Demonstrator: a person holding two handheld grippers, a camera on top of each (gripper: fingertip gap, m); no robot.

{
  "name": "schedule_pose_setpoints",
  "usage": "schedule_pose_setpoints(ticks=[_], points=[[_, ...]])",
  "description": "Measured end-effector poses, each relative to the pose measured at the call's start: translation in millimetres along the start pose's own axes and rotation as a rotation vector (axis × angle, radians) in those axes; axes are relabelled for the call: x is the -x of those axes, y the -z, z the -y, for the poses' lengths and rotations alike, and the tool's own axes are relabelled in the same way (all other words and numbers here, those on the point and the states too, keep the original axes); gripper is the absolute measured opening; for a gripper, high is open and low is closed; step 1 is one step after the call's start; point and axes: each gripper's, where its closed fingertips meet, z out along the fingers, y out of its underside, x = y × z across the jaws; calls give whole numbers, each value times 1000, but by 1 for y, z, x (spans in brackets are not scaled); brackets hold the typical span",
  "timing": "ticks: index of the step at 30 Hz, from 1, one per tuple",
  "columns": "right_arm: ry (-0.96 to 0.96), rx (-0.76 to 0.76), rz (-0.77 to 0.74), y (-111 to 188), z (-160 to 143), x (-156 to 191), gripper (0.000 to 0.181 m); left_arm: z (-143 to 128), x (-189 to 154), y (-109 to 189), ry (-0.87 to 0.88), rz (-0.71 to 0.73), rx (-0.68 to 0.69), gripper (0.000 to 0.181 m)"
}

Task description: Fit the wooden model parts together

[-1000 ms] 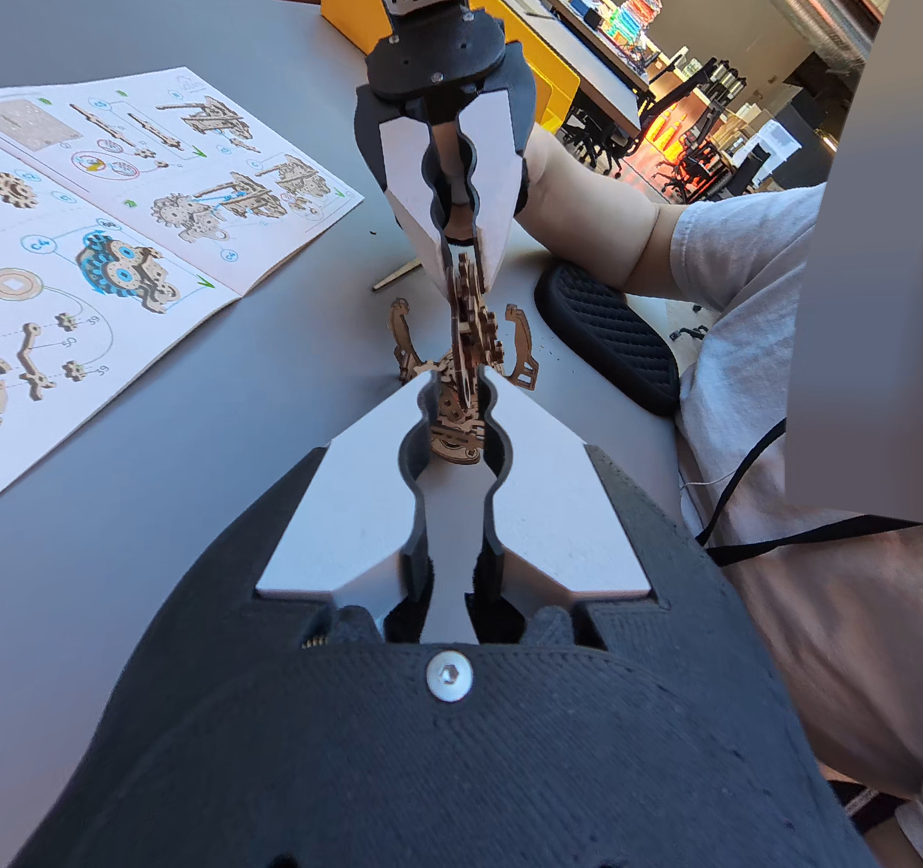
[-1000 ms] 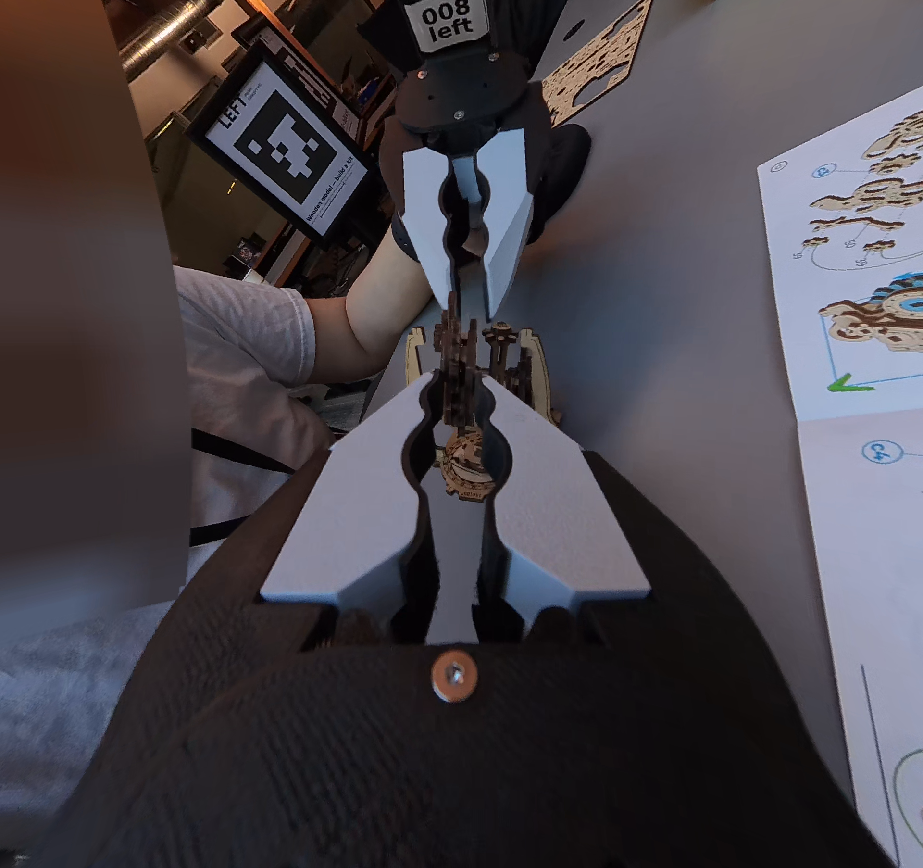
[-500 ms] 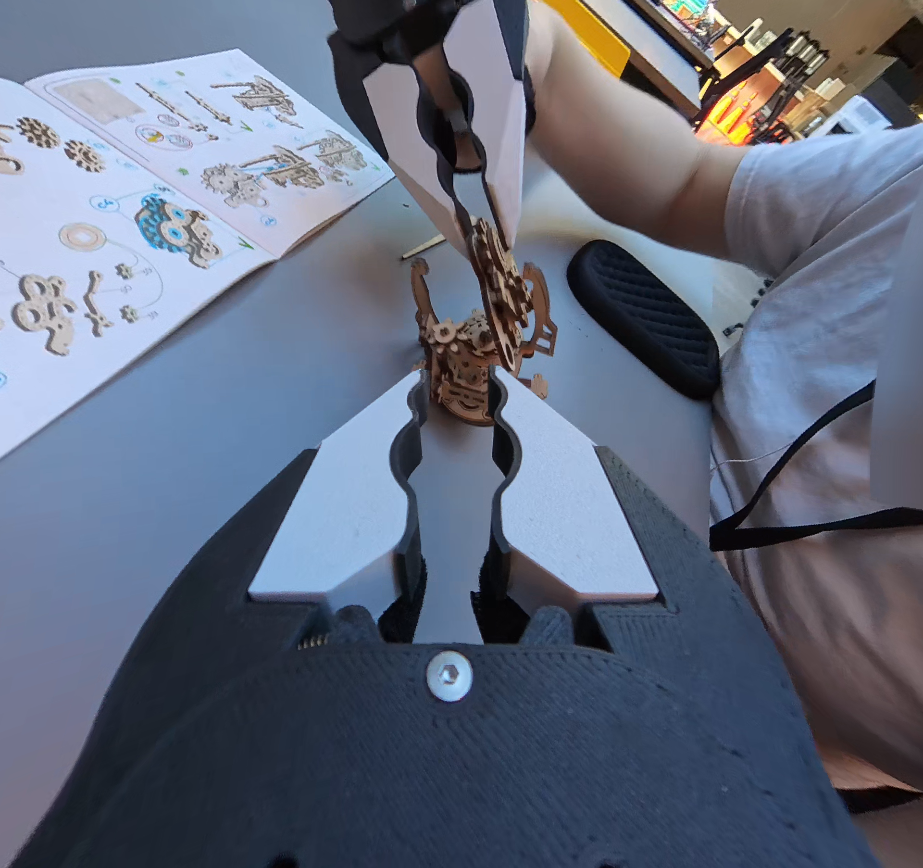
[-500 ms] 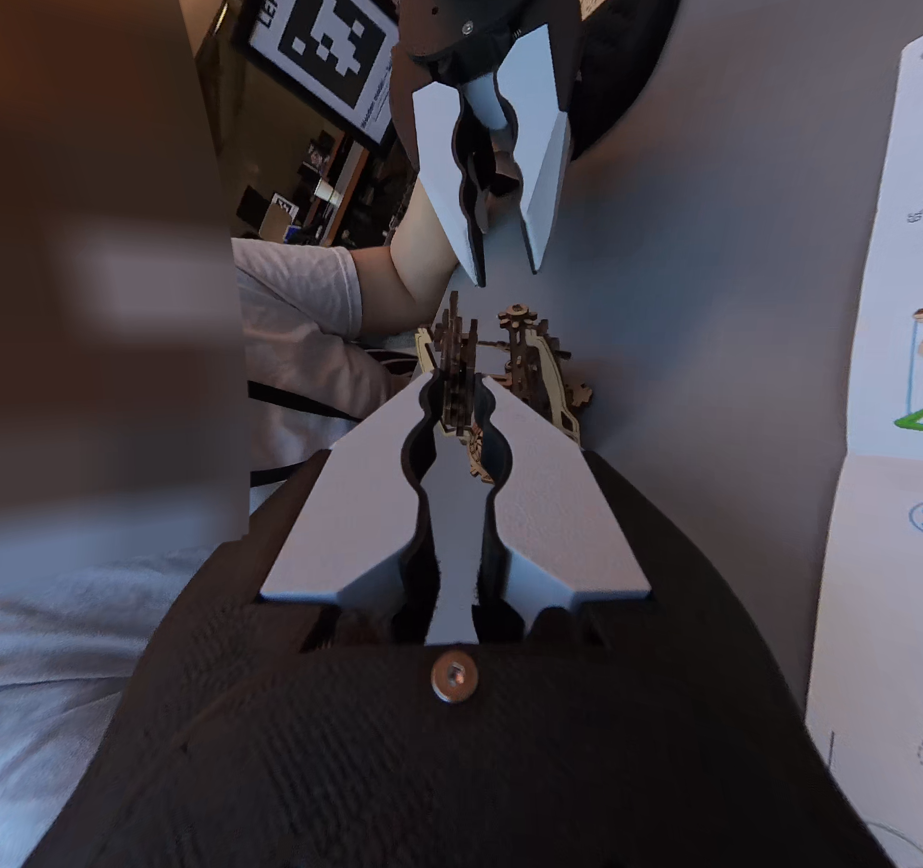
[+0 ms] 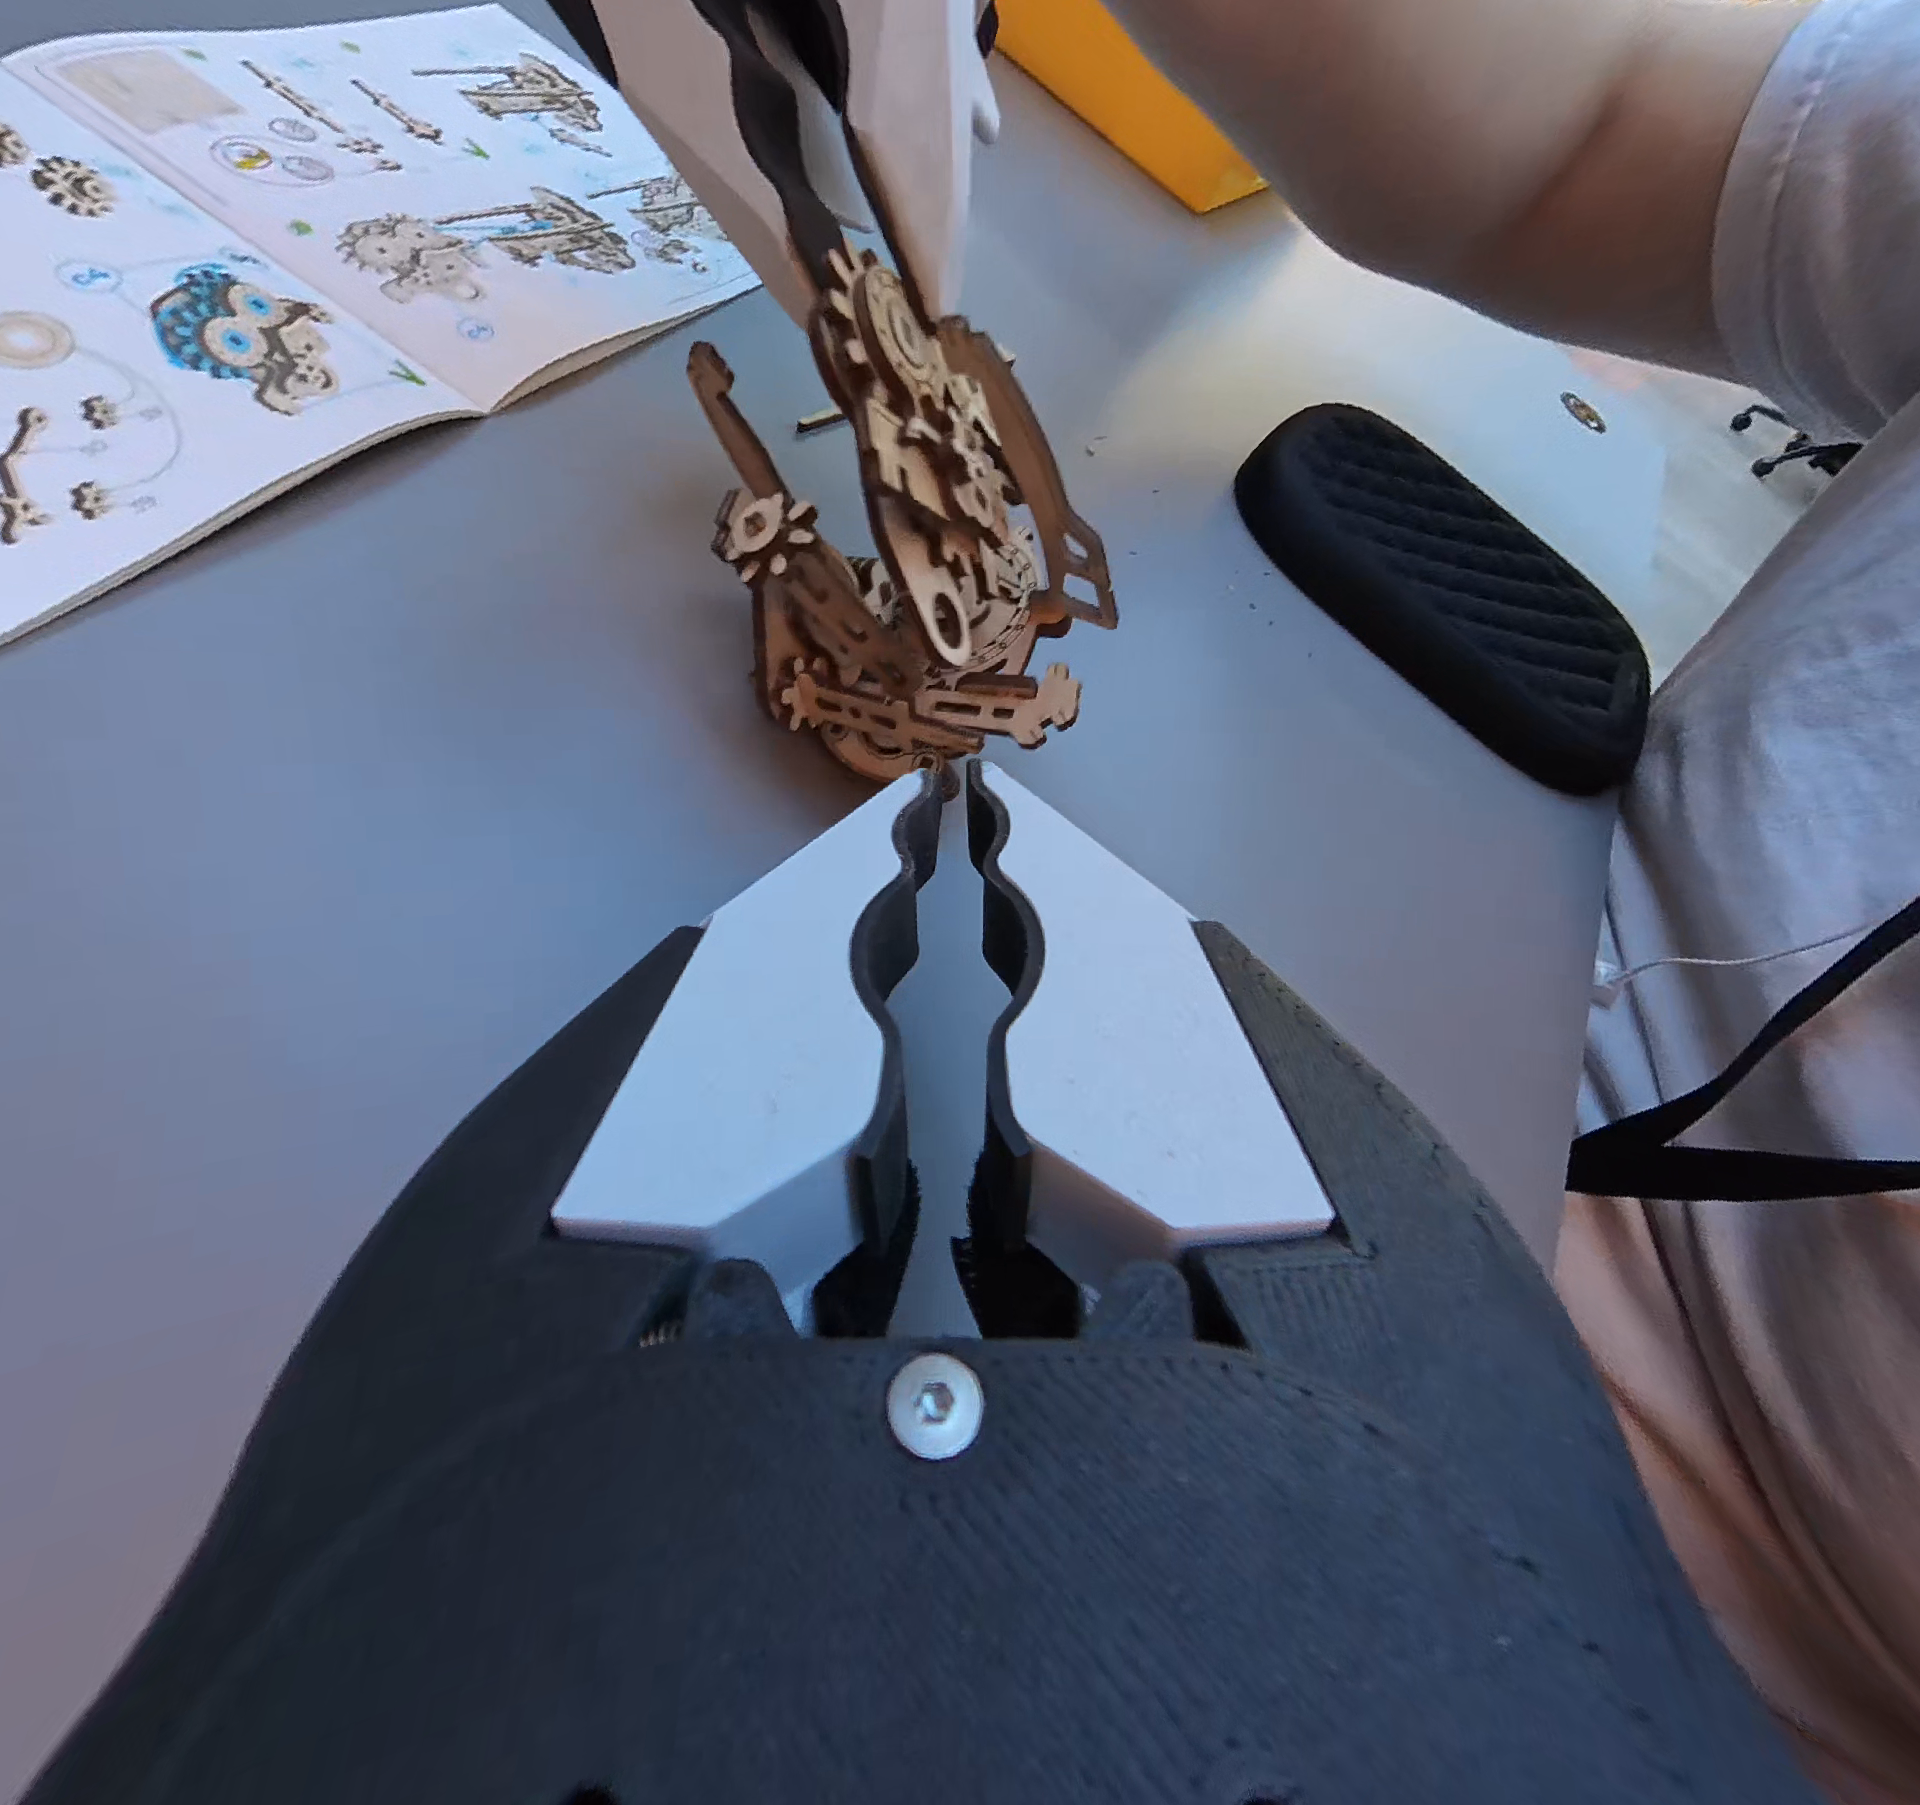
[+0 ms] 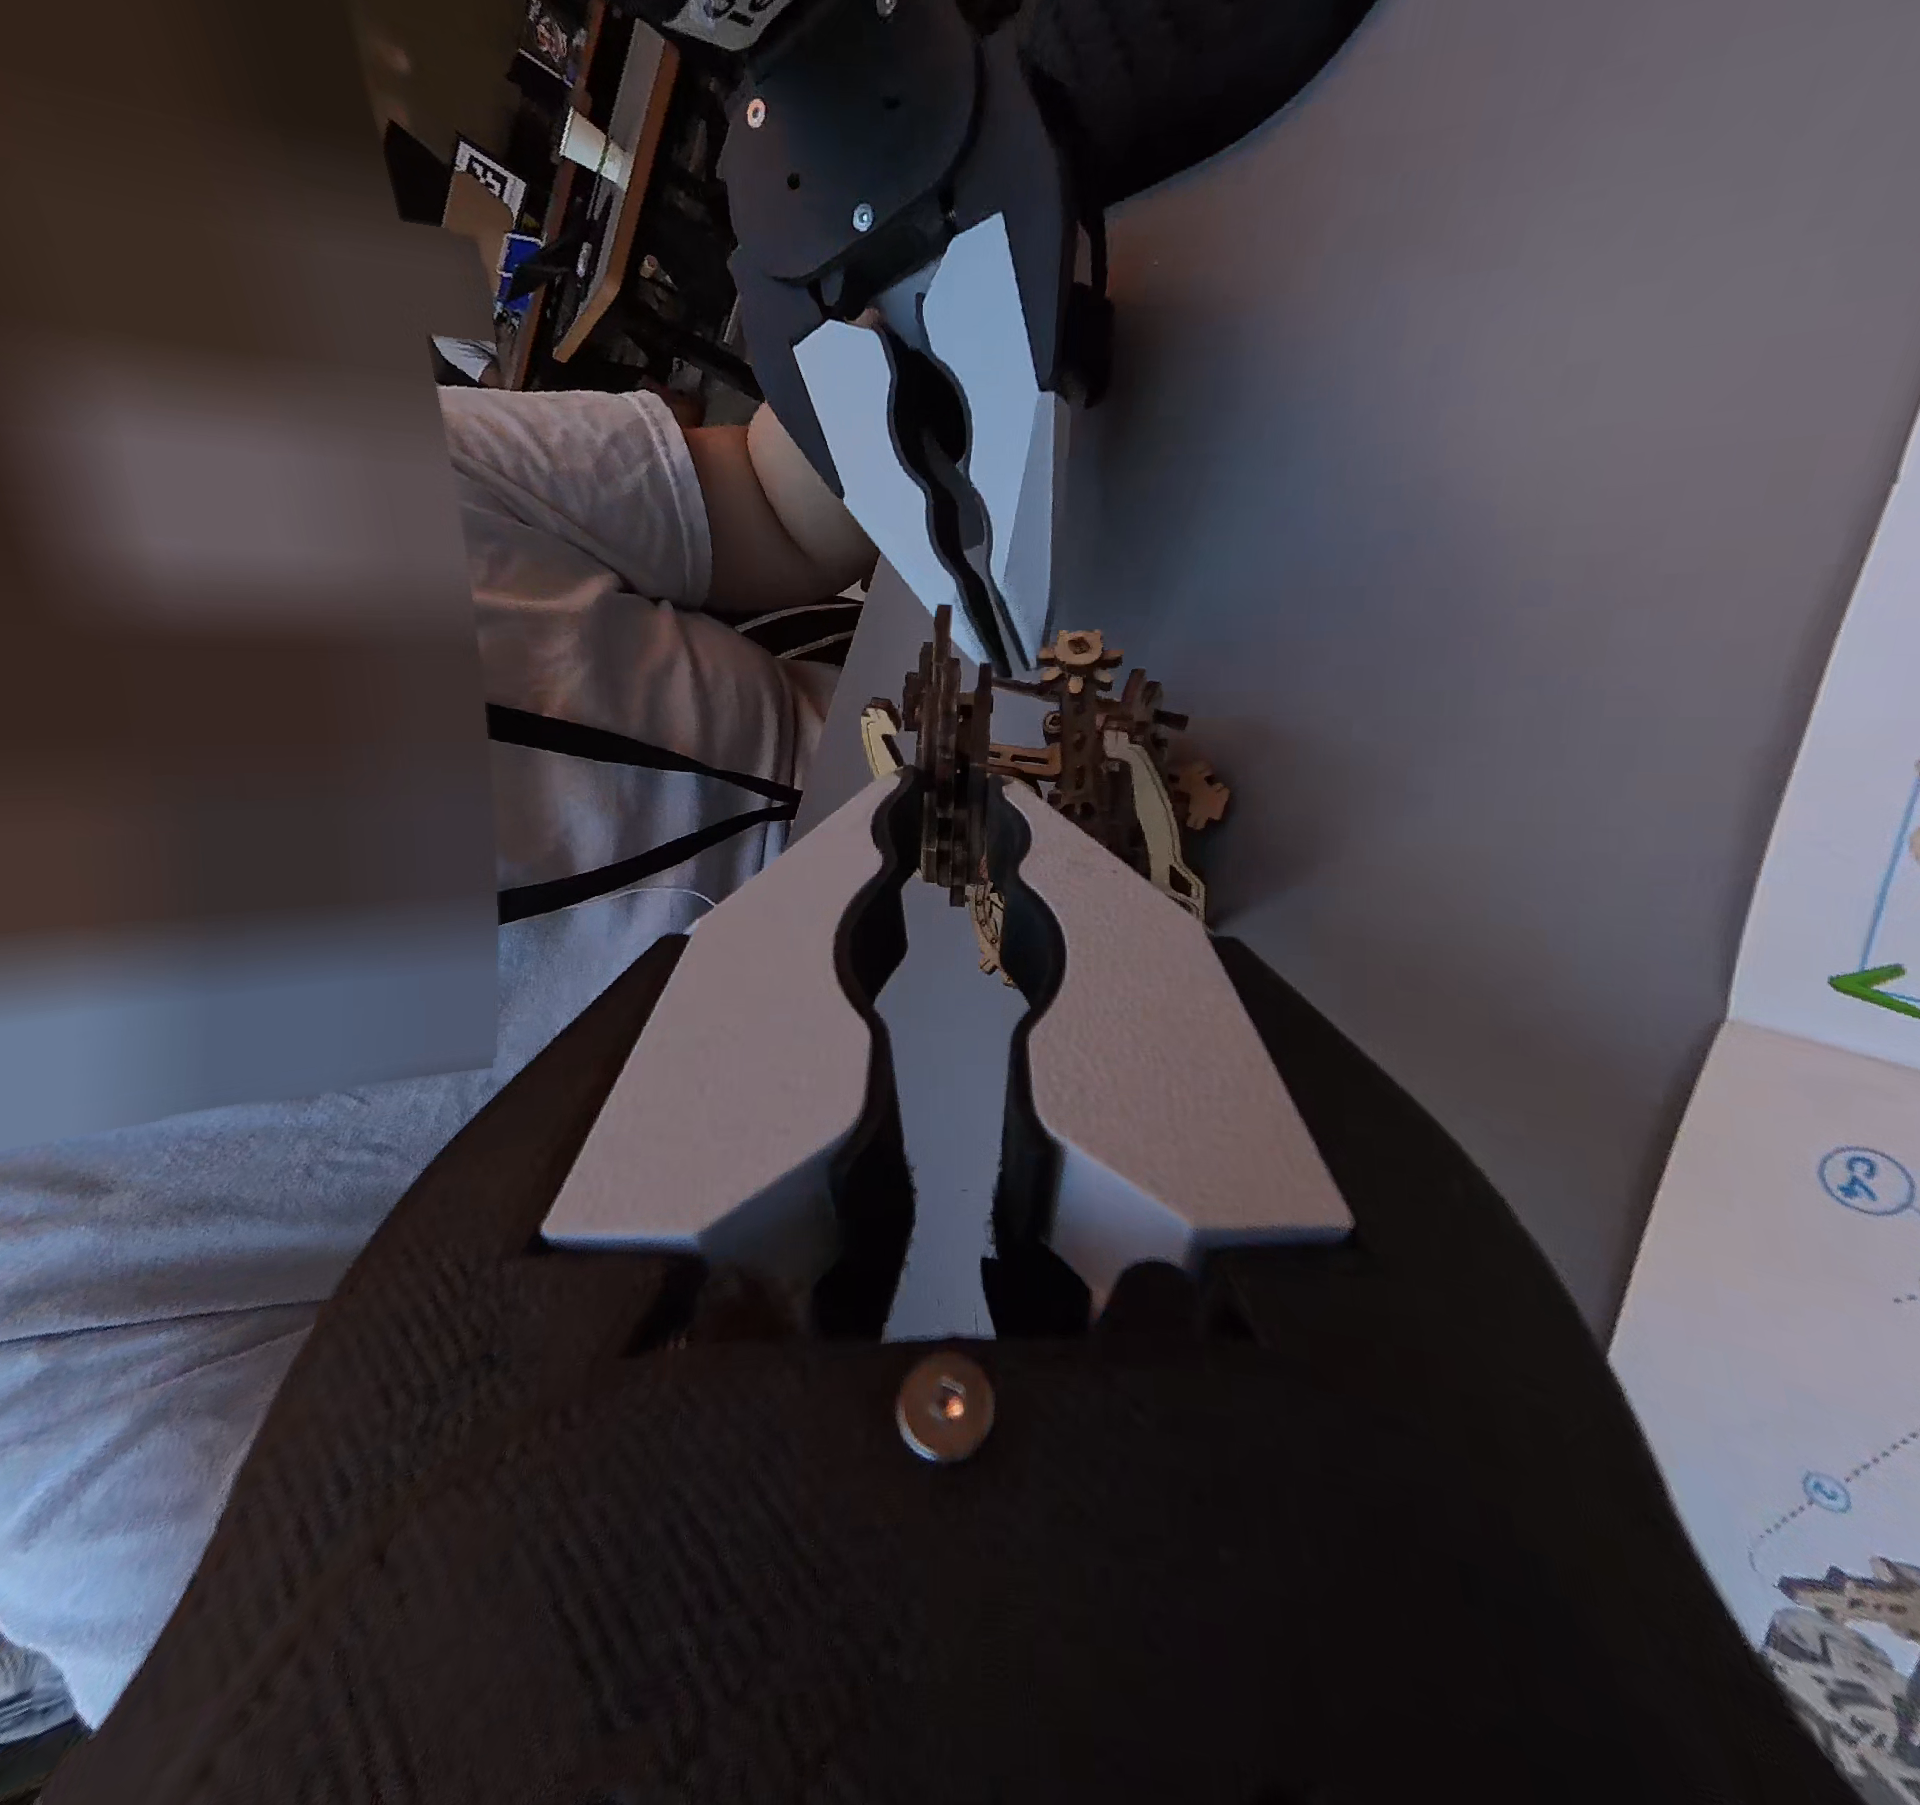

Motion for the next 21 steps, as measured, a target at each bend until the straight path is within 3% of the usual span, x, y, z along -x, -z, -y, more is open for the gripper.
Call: schedule_pose_setpoints(ticks=[11, 21], points=[[-14, -123, 23, 16, -5, -3, 10, 7, -2, -8, 33, -5, -29, 4], [3, -10, 106, -4, -9, 0, 10, 5, 2, -10, 62, 13, -21, 3]])
